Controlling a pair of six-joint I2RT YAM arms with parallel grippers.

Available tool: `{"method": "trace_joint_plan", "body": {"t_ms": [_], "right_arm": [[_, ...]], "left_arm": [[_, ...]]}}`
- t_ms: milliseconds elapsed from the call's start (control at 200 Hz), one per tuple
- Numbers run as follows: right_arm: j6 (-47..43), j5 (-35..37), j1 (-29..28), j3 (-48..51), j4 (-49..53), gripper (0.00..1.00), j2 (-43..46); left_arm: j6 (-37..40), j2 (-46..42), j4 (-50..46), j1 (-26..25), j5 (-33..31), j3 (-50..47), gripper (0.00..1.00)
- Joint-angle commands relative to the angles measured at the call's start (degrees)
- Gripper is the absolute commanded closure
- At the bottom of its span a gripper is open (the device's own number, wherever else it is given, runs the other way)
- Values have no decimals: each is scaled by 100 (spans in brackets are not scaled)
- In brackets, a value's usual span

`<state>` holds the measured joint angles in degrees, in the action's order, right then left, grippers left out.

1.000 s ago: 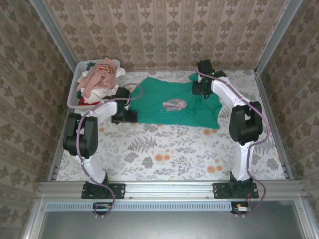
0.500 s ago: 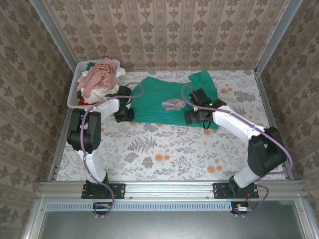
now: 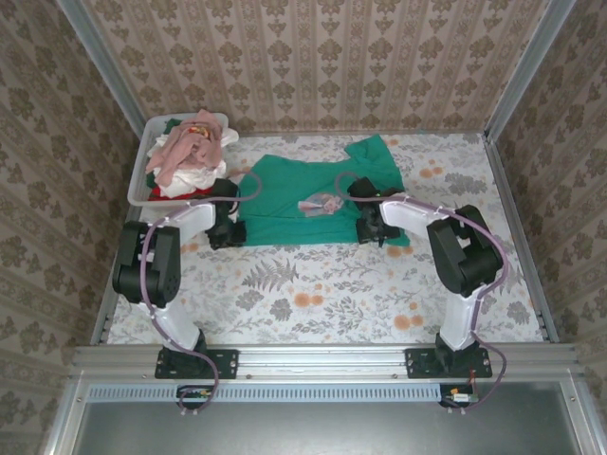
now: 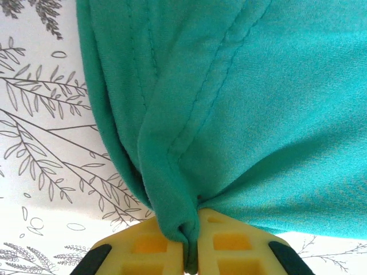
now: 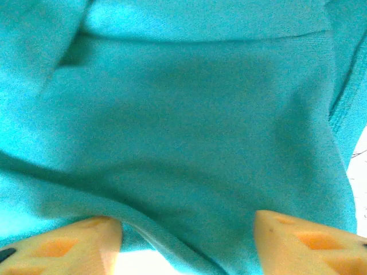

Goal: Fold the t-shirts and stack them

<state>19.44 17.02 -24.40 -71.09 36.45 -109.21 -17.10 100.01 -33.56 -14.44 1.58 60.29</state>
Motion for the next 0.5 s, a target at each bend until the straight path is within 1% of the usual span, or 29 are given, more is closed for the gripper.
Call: {"method": "trace_joint_plan", "body": {"t_ms": [0,20,90,125,255,350,400,440,495], "right_arm": [[12,466,49,-94,496,50,-93],[-5,461,57,-66,495,54,-65],[-41,456,84,27,582,64,80],[-72,424,84,99,610,67,194],[-229,152,78,429,737,68,839],[-265,-21,82,714,847,68,1335],[-255,-209,80,855,915,68,1526],[-227,-353,69,1009,860,67,1682],[-174,-463,69,1151,809,66,1883]], "left_arm": [[65,-125,-10,96,44,-85,90],[74,-125,-10,93,44,-88,91],[150,-129,-25,99,74,-68,92],[196,-143,-35,99,79,-78,93],[281,-253,-137,99,189,-122,95],[253,-524,-125,66,360,-358,94],[203,-692,-136,49,438,-523,90],[153,-824,-158,51,456,-657,78],[81,-1020,-180,51,401,-851,68]]}}
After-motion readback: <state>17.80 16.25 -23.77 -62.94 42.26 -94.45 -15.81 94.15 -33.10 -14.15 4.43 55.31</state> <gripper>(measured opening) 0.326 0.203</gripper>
